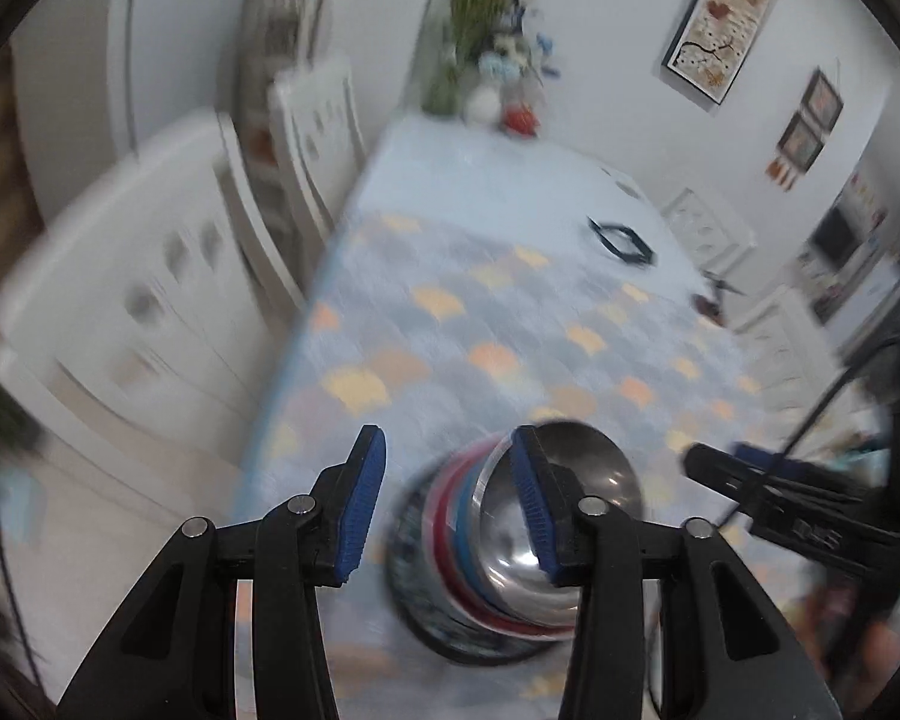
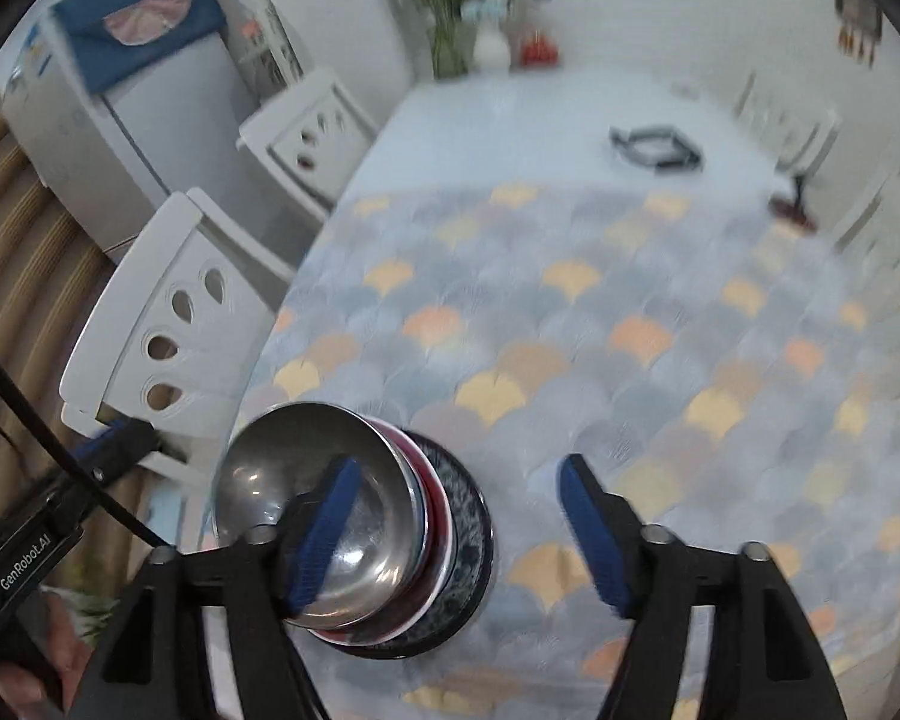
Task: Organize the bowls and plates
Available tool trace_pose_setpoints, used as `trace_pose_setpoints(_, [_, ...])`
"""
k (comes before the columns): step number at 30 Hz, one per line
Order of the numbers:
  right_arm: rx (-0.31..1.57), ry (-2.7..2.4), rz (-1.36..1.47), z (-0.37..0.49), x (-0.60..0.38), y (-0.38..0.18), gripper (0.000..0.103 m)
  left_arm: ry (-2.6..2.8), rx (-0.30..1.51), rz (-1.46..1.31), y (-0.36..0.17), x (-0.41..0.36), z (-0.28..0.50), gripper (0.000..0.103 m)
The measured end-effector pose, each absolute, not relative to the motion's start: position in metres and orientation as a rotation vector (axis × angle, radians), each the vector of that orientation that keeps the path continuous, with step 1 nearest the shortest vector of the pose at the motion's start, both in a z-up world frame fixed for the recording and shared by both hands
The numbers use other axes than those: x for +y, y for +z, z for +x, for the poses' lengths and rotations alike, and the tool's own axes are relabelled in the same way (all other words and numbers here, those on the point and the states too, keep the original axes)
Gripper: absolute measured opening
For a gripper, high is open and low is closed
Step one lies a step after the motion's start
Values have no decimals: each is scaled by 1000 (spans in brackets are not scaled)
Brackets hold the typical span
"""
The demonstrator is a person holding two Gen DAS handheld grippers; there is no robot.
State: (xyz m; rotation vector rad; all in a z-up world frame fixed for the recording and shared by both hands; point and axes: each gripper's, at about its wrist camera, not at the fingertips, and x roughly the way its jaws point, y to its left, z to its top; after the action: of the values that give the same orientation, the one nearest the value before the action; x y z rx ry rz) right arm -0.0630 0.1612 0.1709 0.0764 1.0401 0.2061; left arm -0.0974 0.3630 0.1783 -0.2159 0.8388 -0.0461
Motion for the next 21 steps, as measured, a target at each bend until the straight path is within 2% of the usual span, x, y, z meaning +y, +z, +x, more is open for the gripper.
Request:
trace_pose_setpoints(2, [1011, 148, 60, -74, 165, 178, 80, -14, 789, -176, 189, 358, -106, 50])
trace_pose_setpoints(5, [1013, 27, -28, -82, 171, 180, 80, 50, 732, -143, 198, 354, -115, 77])
trace_pose_setpoints(10, [993, -3, -54, -87, 161, 188, 80, 76, 748, -46, 201, 341, -108, 77])
trace_pose_setpoints(17, [1017, -33, -56, -92, 158, 183, 80, 52, 779, -105, 192, 325, -107, 77])
trace_pose_setpoints(21, [1003, -62, -39, -92, 149, 186, 80, 134, 751, -2, 191, 314, -106, 77])
